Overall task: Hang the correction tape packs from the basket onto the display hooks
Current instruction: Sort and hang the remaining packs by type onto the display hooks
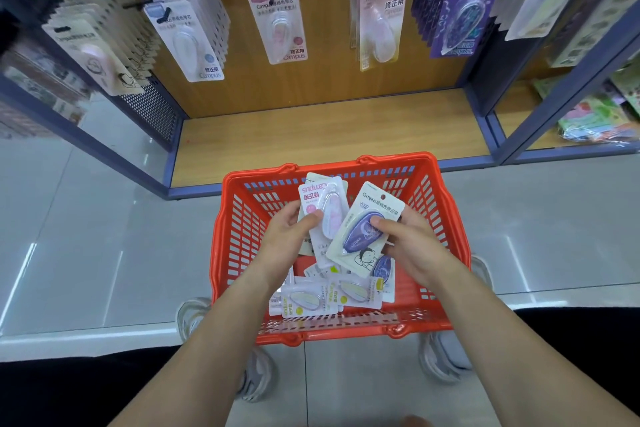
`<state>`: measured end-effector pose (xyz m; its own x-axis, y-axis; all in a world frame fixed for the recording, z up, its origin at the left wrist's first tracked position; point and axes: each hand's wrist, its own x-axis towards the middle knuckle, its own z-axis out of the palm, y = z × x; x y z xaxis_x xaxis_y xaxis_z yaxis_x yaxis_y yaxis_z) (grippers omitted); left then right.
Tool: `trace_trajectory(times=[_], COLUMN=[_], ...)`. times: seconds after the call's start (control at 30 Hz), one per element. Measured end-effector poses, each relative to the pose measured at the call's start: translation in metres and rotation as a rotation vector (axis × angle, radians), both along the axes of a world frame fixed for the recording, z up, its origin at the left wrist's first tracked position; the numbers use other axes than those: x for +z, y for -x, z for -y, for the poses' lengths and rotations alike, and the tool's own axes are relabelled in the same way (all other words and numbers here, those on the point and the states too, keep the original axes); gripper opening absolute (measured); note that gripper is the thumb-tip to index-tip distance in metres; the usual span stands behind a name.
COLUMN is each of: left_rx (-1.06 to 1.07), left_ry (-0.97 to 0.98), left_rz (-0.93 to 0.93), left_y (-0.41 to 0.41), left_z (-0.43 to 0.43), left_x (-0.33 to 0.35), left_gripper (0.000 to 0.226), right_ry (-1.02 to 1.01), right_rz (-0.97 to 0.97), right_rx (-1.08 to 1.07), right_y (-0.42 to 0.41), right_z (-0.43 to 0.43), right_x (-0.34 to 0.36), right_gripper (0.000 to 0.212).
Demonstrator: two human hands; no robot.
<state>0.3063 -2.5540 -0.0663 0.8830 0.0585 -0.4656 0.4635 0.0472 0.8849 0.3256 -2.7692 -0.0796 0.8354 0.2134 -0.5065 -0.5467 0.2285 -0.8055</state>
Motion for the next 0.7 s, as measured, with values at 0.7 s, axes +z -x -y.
trace_trajectory(times=[0.7], left_rx=[-0.249], left_ry=[-0.039], left_rz=[-0.105], left_y=[-0.001], left_z=[0.001], left_x=[0.010], left_gripper=[0.040], right_ry=[0.309], right_rz=[0.130], right_rx=[0.174], right_y=[-0.009], right_z=[0.003], right_x=[0.006], right_gripper=[0.012])
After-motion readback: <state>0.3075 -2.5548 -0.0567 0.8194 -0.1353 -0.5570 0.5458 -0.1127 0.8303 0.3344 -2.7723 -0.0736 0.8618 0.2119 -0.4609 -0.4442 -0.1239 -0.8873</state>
